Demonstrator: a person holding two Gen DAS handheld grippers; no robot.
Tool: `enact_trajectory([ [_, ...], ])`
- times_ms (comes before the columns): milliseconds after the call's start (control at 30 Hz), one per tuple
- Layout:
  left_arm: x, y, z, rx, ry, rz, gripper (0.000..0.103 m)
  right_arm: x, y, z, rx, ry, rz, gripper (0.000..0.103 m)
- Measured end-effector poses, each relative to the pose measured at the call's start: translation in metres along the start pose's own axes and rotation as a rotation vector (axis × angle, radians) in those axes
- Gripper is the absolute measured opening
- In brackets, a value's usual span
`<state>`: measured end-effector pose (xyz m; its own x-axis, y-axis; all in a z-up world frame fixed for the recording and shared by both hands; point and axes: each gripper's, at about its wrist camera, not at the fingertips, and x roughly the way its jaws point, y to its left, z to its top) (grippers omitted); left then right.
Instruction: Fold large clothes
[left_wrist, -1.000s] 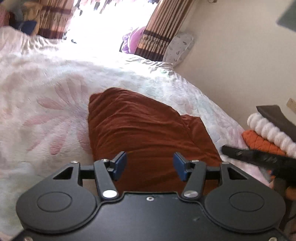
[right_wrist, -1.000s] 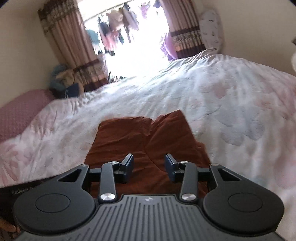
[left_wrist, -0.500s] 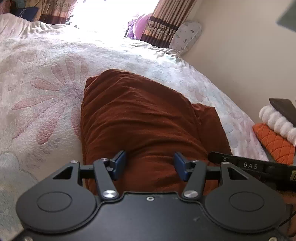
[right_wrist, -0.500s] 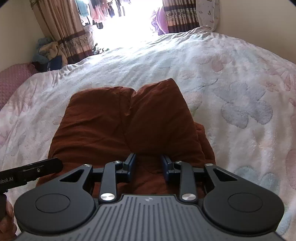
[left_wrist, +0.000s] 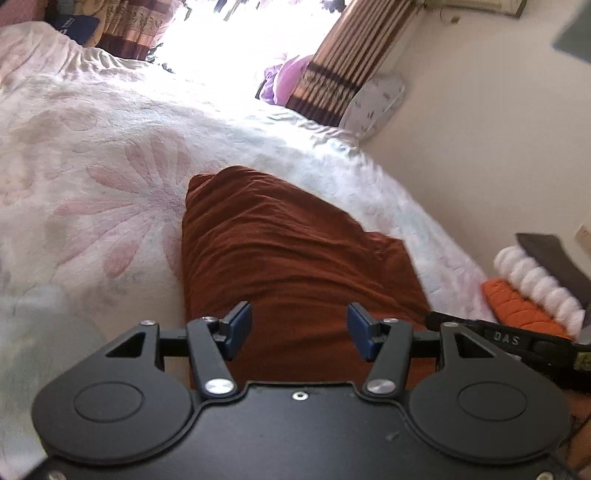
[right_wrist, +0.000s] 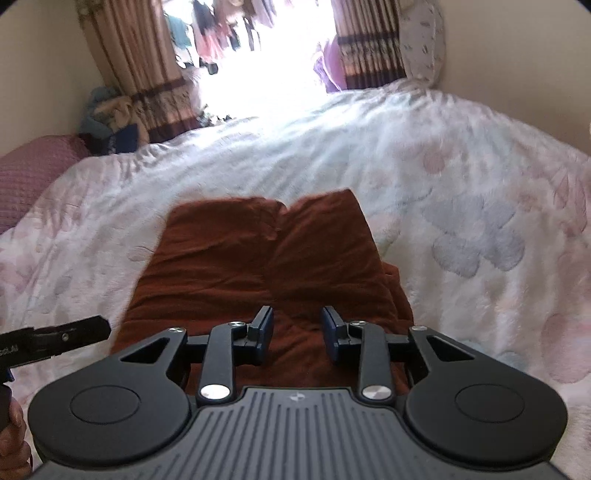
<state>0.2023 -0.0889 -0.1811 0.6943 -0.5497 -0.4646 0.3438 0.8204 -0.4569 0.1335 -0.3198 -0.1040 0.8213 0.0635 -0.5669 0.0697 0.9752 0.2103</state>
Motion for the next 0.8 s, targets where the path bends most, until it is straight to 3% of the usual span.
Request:
enact_trajectory([
  [267, -0.042, -0.017, -0.045, -0.015, 0.01, -0.072, 0.057, -0.034, 0.0, -0.016, -0.007, 0.017, 0.008, 0.038],
  [433, -0.032, -0.016, -0.058, -0.052, 0.062, -0.067, 0.057, -0.028, -0.006, -0.029, -0.009, 0.051, 0.001, 0.038],
  [600, -0.016, -0.007, -0.068, -0.083, 0.115, -0.014, 0.057, -0.021, -0.009, -0.042, 0.001, 0.075, -0.01, 0.038],
  [800, -0.008, 0.002, -0.07, -0.113, 0.125, -0.006, 0.058, -0.008, -0.015, -0.053, 0.027, 0.097, -0.009, 0.038],
])
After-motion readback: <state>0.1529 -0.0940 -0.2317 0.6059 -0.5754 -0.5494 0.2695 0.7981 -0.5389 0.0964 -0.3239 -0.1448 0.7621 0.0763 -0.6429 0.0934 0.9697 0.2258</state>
